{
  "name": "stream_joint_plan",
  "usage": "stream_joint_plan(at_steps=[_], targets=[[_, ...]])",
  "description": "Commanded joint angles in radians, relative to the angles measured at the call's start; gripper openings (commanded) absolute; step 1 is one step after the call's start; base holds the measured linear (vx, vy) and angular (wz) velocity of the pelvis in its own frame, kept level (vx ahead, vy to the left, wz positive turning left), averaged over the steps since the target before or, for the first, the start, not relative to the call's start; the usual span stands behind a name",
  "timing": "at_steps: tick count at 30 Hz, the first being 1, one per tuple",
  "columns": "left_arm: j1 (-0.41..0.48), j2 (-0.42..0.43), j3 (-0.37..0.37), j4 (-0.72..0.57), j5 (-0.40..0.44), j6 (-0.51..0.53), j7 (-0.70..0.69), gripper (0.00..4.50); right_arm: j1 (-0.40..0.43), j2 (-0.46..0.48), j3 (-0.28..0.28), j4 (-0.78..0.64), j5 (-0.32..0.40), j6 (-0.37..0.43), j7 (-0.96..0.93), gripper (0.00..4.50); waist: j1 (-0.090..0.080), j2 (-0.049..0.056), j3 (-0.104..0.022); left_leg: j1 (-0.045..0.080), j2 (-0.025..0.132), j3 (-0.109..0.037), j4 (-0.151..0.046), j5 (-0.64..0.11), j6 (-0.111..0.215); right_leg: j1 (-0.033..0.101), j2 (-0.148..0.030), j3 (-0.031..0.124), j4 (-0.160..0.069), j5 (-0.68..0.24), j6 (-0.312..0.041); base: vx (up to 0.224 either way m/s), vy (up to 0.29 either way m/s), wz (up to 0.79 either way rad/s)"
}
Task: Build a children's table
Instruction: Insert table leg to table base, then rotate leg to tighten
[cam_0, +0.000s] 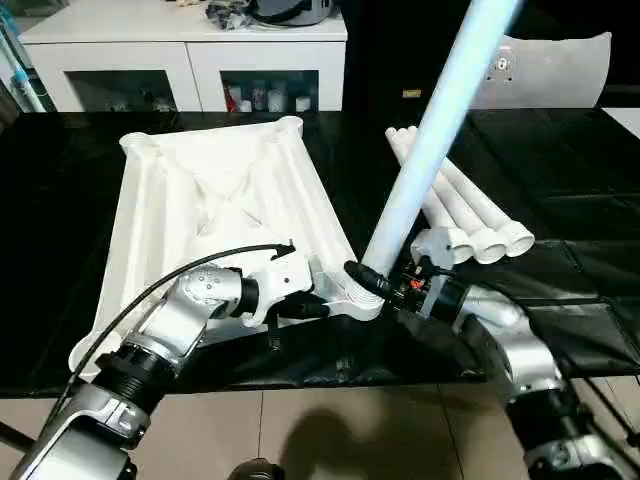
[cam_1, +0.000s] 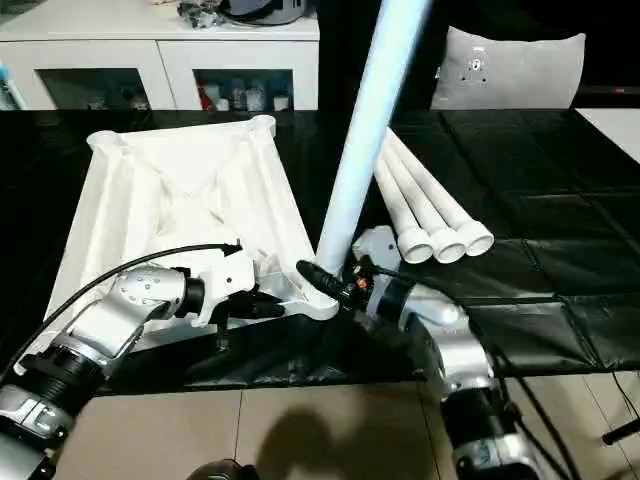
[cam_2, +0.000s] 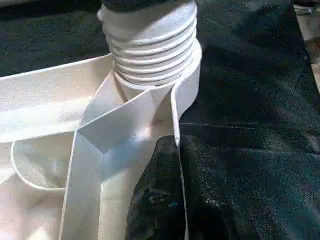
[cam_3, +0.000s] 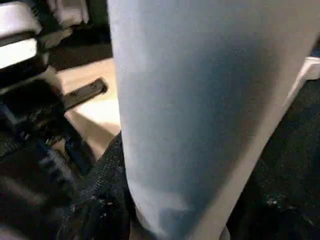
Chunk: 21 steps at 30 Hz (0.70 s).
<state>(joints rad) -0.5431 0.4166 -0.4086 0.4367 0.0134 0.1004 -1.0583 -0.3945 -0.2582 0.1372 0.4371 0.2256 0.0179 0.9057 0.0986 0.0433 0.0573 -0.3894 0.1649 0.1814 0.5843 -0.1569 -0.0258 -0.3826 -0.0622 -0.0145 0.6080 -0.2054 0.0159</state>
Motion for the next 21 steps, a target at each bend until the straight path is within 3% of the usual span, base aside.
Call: stream_joint_plan(at_steps=[1, 3, 4, 7, 15, 18, 21], targets=[[-0.035, 0.019, -0.008, 0.019, 0.039, -0.016, -0.009, 0.0, 0.042, -0.029, 0.062, 0.087, -0.081, 0.078, 0.027, 1.91, -0.013, 0.002, -0.018, 0.052, 0.06, -0.047, -0.099, -0.619, -0.073, -0.025, -0.085, 0.04, -0.12, -0.609, -0.113, 0.0, 0.0, 0.0], [-0.048, 0.023, -0.007, 0.039, 0.045, -0.022, -0.01, 0.0, 0.038, -0.03, 0.075, 0.093, -0.085, 0.072, 0.032, 1.91, -0.01, 0.001, -0.018, 0.056, 0.061, -0.046, -0.102, -0.59, -0.062, -0.025, -0.088, 0.042, -0.125, -0.604, -0.113, 0.0, 0.0, 0.0], [-0.052, 0.025, -0.007, 0.045, 0.047, -0.024, -0.01, 0.0, 0.038, -0.029, 0.078, 0.094, -0.085, 0.07, 0.033, 1.91, -0.011, 0.001, -0.019, 0.05, 0.062, -0.046, -0.106, -0.559, -0.056, -0.017, -0.088, 0.041, -0.123, -0.568, -0.121, 0.0, 0.0, 0.0], [-0.073, 0.031, -0.004, 0.074, 0.052, -0.033, -0.012, 0.0, 0.043, -0.022, 0.085, 0.102, -0.087, 0.053, 0.03, 1.91, -0.01, 0.0, -0.017, 0.048, 0.064, -0.042, -0.114, -0.532, -0.049, -0.017, -0.083, 0.04, -0.123, -0.513, -0.131, 0.0, 0.0, 0.0], [-0.1, 0.049, 0.001, 0.105, 0.059, -0.041, -0.035, 0.0, 0.027, 0.013, 0.082, 0.129, -0.09, 0.053, -0.008, 1.91, -0.022, 0.006, -0.005, 0.049, 0.067, -0.053, -0.125, -0.628, -0.078, -0.019, -0.089, 0.038, -0.127, -0.575, -0.134, 0.0, 0.0, 0.0], [-0.069, 0.057, 0.01, 0.058, 0.043, -0.001, -0.04, 0.0, 0.029, 0.027, 0.077, 0.127, -0.095, 0.069, -0.049, 1.91, -0.024, 0.009, 0.0, 0.053, 0.069, -0.055, -0.128, -0.654, -0.085, -0.025, -0.091, 0.039, -0.131, -0.606, -0.13, 0.0, 0.0, 0.0], [0.008, 0.053, 0.049, -0.08, 0.012, 0.141, 0.015, 0.0, 0.023, 0.066, 0.056, 0.142, -0.112, 0.098, -0.166, 1.91, -0.034, 0.012, 0.005, 0.047, 0.069, -0.063, -0.135, -0.699, -0.103, -0.024, -0.092, 0.036, -0.127, -0.643, -0.121, 0.0, 0.0, 0.0]])
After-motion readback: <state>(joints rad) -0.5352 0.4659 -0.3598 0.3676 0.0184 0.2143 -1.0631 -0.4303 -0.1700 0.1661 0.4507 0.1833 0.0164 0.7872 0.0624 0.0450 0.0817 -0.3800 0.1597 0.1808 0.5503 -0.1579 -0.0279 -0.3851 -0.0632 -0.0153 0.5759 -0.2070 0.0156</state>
